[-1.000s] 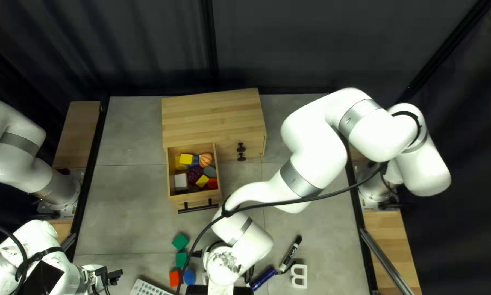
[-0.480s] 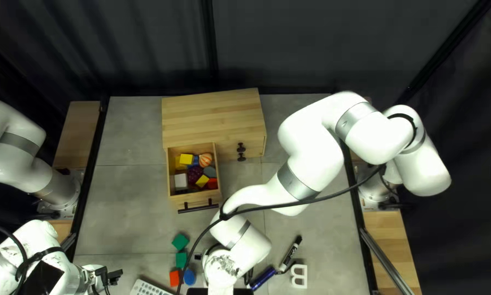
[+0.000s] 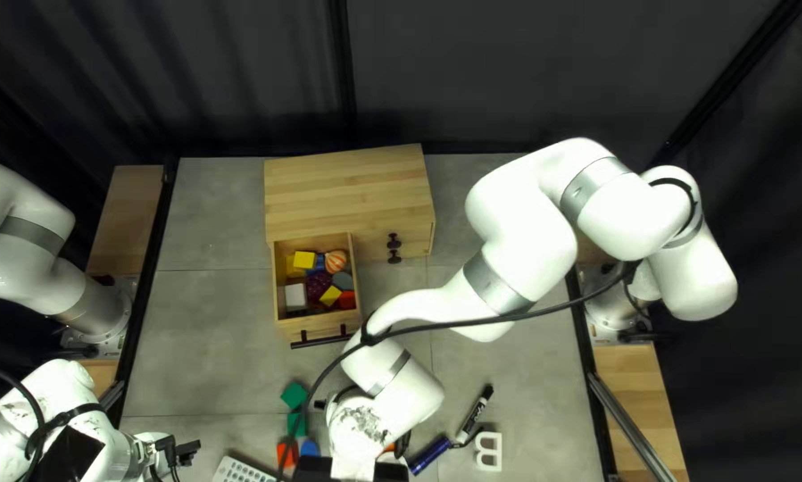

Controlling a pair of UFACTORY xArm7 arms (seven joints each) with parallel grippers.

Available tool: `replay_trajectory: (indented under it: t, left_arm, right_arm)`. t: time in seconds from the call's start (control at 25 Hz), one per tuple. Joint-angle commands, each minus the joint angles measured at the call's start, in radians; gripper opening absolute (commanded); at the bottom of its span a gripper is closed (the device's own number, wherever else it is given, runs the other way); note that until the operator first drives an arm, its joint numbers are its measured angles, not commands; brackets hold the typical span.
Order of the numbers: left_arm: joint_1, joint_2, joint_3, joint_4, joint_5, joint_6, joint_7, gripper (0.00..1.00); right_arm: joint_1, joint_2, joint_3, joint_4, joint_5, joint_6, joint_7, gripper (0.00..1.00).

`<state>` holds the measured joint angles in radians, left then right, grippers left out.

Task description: Open drawers and place objects into drawer and close

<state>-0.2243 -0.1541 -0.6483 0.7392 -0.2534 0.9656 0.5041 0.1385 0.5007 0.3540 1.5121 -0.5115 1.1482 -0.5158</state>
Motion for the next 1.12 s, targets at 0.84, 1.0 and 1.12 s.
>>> replay_trajectory:
  t: [0.84, 1.0, 1.12]
  left_arm:
    - [0.0, 0.0, 0.0, 0.0, 0.0, 0.0, 0.0, 1.0]
    - [0.0, 0.0, 0.0, 0.0, 0.0, 0.0, 0.0, 1.0]
    - [0.0, 0.0, 0.0, 0.0, 0.0, 0.0, 0.0, 1.0]
  right_arm:
    - [-0.151, -0.155, -0.186, -0.041, -0.008, -0.084, 0.451, 0.0]
    - [-0.171, -0.101, -0.203, 0.021, 0.001, -0.101, 0.458, 1.0]
    - [-0.17, -0.107, -0.199, 0.02, 0.014, -0.106, 0.476, 1.0]
